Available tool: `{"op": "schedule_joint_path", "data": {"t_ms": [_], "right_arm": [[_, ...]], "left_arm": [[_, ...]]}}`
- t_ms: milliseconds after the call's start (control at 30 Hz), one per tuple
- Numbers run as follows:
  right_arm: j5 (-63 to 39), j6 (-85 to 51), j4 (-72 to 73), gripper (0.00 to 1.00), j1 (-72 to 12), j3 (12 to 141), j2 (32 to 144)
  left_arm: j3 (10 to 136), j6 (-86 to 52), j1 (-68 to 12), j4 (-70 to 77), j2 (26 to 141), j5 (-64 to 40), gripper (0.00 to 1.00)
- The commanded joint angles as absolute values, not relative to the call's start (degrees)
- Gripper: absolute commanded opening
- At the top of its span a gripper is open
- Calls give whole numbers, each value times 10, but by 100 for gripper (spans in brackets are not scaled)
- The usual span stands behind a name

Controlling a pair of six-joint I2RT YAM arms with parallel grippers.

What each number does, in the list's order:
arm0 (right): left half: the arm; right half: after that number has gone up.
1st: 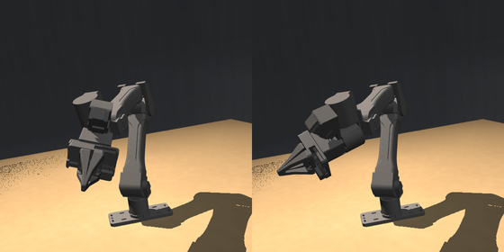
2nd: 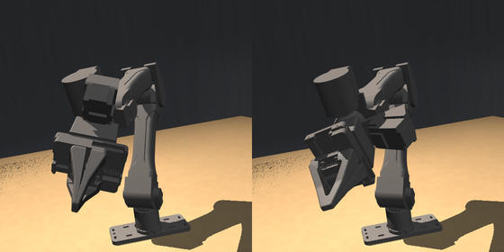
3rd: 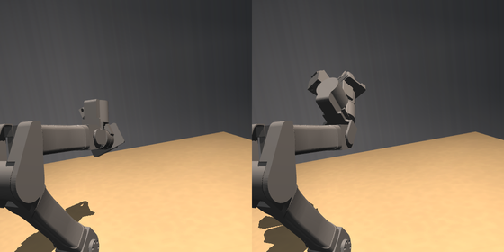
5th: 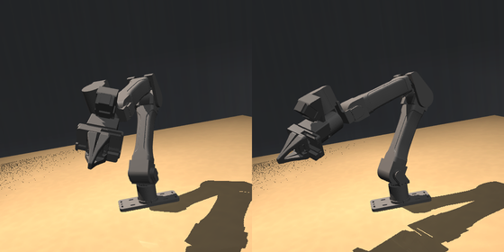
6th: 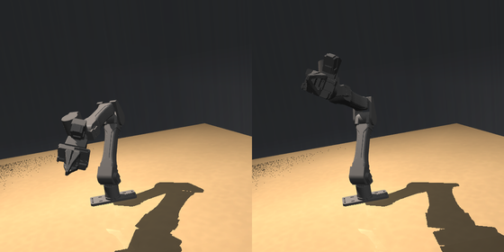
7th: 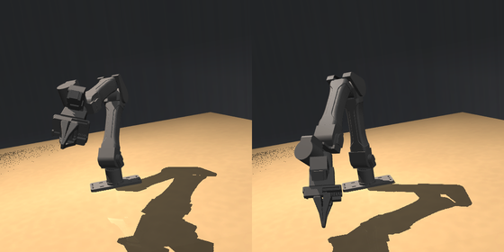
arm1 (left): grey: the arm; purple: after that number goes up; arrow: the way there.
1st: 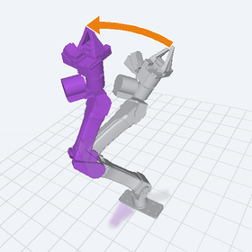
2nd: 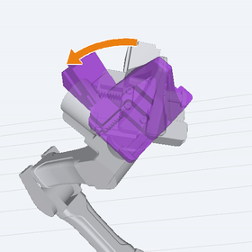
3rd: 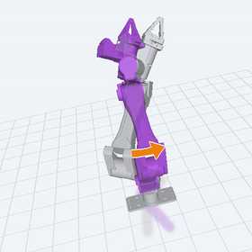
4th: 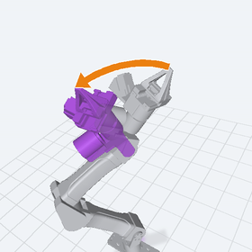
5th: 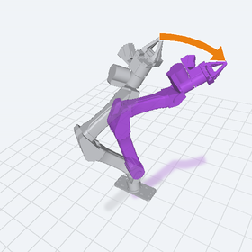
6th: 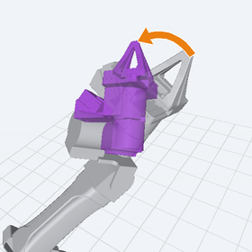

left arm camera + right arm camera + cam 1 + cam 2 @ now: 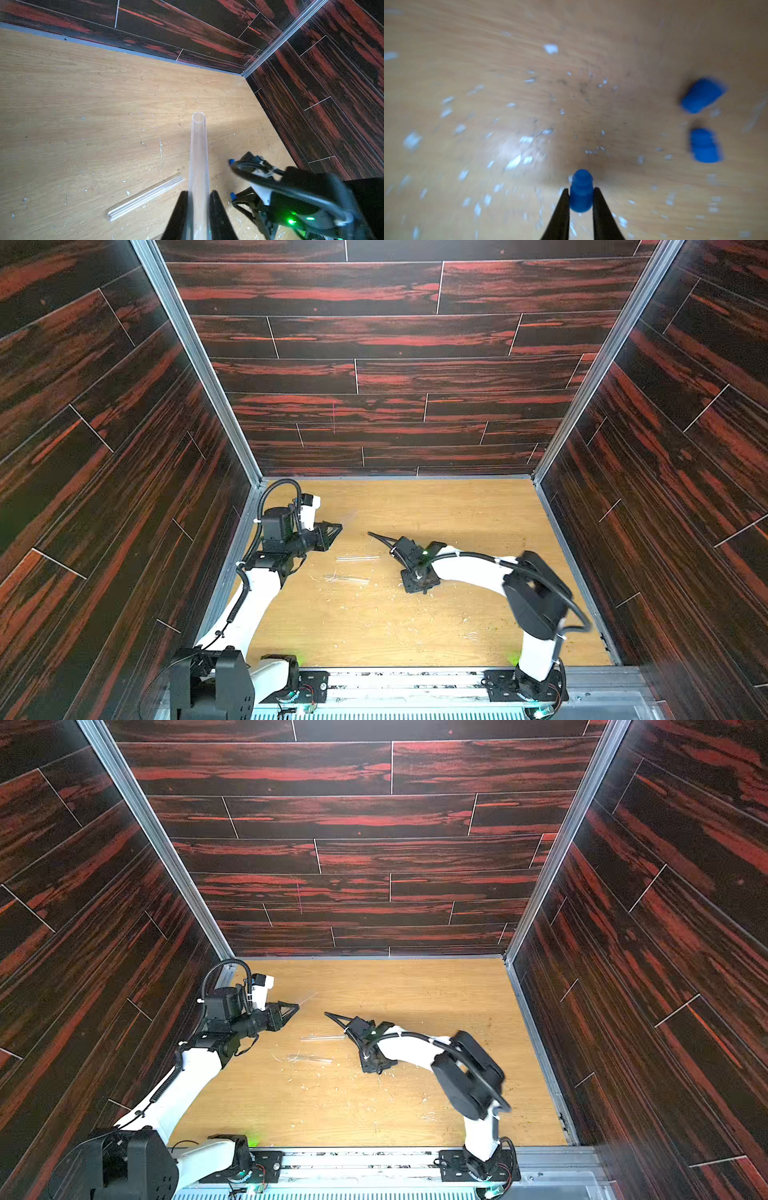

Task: Insert stoppers into test tubes
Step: Pick up the stopper from the center of the board.

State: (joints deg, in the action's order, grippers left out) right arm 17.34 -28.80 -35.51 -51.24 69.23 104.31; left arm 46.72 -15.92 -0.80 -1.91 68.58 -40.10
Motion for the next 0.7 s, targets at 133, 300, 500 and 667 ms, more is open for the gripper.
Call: {"op": "schedule_joint_path", "data": {"t_ms": [133, 300, 500, 667], "right_arm": [[156, -24, -231, 17, -513, 610, 868], [124, 100, -187, 17, -513, 564, 803], [82, 202, -186, 18, -513, 554, 766], [56, 285, -205, 19, -513, 552, 738]], "left_arm": [[479, -151, -7, -27, 680, -460, 9], [488, -114, -26, -63, 677, -514, 9], [501, -61, -59, -120, 680, -558, 9], [518, 22, -96, -205, 688, -569, 9]]}}
